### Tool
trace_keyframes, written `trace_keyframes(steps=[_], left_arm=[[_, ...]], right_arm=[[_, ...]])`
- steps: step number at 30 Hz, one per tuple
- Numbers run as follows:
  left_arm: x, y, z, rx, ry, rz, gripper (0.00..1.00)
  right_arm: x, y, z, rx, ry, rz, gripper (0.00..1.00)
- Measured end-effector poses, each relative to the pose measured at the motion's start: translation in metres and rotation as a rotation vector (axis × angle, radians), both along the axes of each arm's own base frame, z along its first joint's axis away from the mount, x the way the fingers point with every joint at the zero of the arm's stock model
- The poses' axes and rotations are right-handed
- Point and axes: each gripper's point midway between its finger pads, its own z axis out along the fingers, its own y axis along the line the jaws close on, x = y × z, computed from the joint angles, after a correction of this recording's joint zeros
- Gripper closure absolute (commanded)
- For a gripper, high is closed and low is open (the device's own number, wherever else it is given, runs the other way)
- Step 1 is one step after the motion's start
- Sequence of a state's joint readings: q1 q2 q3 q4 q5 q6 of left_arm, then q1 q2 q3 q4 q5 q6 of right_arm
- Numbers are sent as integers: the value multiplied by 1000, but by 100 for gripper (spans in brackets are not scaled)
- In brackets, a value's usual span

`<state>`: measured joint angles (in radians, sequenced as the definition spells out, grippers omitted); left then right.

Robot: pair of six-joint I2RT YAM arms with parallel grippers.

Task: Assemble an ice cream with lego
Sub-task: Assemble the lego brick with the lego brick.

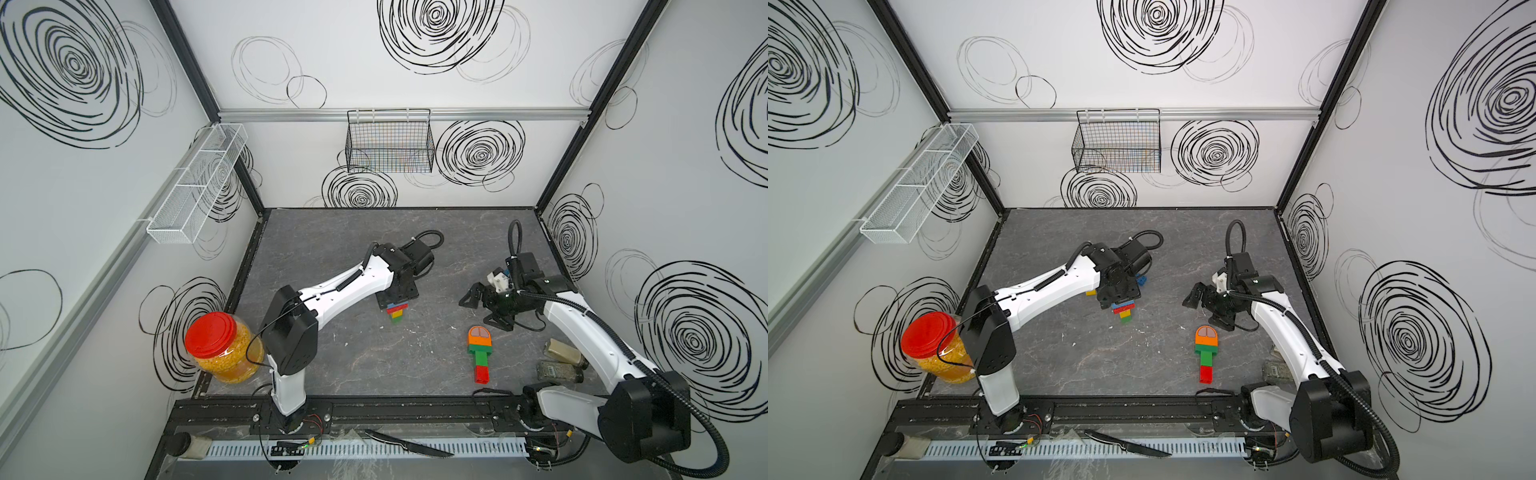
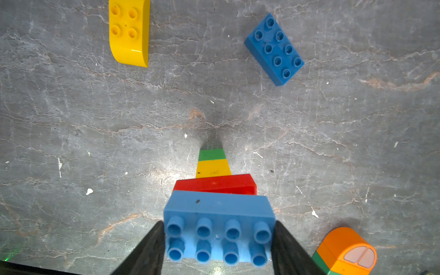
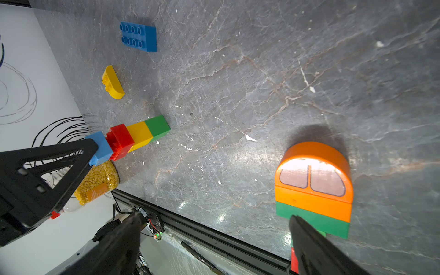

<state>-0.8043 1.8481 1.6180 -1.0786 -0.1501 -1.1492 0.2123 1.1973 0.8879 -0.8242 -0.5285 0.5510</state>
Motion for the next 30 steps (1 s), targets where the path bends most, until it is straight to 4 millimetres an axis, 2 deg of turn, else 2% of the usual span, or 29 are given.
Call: trace_keyframes(steps=[21, 30], left_arm=[[-7, 0, -1, 17, 8, 8, 45], [-4, 2, -1, 16, 6, 21, 45]], right_arm=[[0, -2, -2, 3, 1, 2, 0], [0, -2, -2, 5, -1, 5, 0]])
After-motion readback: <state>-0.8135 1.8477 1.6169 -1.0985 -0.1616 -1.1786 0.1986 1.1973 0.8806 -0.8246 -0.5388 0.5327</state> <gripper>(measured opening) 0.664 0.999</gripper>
